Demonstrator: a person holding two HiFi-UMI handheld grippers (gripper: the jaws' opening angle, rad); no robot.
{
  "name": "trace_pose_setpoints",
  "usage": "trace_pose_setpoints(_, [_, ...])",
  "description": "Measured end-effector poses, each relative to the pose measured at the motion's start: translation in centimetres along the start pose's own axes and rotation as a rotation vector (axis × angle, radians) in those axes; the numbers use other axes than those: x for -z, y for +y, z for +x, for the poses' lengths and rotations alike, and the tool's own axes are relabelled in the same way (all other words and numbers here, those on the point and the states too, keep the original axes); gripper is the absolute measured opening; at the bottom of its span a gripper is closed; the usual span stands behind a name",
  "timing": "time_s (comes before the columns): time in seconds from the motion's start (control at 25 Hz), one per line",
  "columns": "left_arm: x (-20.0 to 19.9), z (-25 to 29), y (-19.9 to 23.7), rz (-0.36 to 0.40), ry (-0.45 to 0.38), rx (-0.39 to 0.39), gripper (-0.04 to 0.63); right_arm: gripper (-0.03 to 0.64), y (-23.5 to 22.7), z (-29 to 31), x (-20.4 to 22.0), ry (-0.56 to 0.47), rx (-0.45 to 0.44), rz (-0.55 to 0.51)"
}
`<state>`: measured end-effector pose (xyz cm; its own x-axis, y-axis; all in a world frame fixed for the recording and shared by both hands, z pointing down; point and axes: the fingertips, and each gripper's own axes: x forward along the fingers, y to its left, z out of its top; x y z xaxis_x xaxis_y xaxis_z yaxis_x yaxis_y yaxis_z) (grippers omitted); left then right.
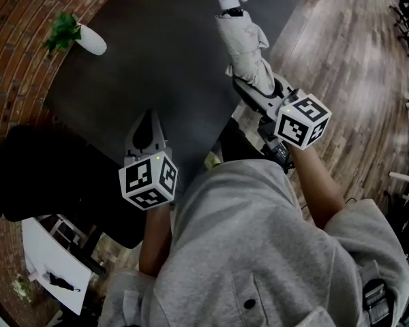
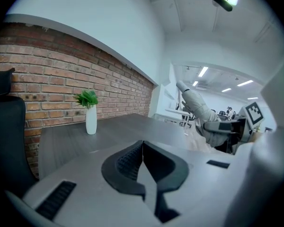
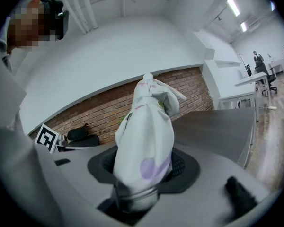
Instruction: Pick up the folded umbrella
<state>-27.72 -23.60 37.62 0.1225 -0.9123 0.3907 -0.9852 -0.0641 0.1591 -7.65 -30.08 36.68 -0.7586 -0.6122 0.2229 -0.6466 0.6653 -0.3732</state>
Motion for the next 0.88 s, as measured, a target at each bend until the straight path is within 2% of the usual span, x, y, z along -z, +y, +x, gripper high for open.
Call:
trace_pose_setpoints(0.48, [-1.0,-0.8,-2.2,0.037,-0.039,0.046,0.015,0.198,1.1,-3.0,-1.7,-0.081,-0.015,0.001])
trace_pose_setpoints(0.88, [-1.1,-2.2,-5.1,0.061,-0.056,0.034,0.015,0.198,0.9,-6.4,-2.1,-0.127,-0.05,-0.009])
